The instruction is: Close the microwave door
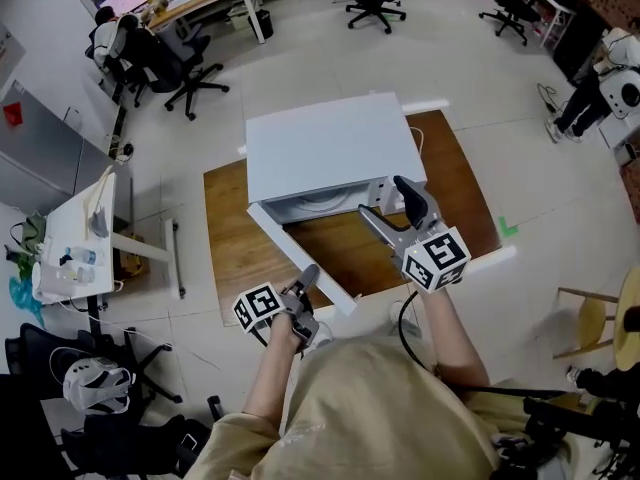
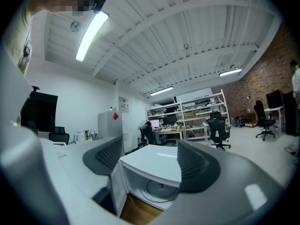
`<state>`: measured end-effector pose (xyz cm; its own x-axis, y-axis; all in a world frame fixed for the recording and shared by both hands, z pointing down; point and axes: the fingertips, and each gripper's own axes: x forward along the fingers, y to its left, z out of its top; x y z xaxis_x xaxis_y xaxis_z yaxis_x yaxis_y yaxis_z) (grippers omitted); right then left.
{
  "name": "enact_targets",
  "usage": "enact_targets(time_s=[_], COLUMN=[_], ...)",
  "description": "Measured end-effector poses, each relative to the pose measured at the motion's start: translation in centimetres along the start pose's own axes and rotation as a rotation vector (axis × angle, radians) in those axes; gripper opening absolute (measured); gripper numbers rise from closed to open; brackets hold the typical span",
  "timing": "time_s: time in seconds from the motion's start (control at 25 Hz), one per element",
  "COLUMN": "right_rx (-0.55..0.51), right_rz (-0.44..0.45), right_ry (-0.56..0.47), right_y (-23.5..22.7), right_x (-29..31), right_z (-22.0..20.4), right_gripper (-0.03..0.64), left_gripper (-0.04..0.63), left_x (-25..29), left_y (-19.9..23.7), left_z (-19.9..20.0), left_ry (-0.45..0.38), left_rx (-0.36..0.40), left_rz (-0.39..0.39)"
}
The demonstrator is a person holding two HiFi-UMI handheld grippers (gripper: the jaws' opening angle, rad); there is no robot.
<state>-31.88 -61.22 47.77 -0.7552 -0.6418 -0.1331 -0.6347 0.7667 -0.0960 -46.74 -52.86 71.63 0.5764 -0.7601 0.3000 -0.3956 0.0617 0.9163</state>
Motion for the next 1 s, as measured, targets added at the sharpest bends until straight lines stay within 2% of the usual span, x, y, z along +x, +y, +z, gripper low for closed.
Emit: enact_targets(time_s=[0.12,0.32,0.6,0.84,1.0], right_rx=[-0.004,-0.014,-0.015,-0.009,-0.010], right_rz=[-0.025,-0.094,-0.203,-0.276,-0.305], right_ry=[0.006,0.019,0.050,0.048,0.055], right_y=[0.1,-0.9,-2.5,-4.6,-5.7], right_x=[0.0,-0.4,-2.5,-4.6,-5.8], right_z=[0.3,0.6,0.0,0.9,0.3], right_gripper=[0.360,0.359,0.359,0.359,0.359], left_gripper=[0.250,0.263,0.287,0.290,0.289], left_x=[-0.3,1.3,4.9,9.0,12.2], left_y=[0.0,-0.3,-1.0,-2.1,-2.0], left_z=[1.0,2.5,5.1,7.8,10.2], left_ry=[-0.017,-0.006,-0.064,-0.161,-0.239], left_rx=[-0.023,-0.056,-0.125,-0.225,-0.260], left_rz=[-0.014,0.012,0.028,0.060,0.029])
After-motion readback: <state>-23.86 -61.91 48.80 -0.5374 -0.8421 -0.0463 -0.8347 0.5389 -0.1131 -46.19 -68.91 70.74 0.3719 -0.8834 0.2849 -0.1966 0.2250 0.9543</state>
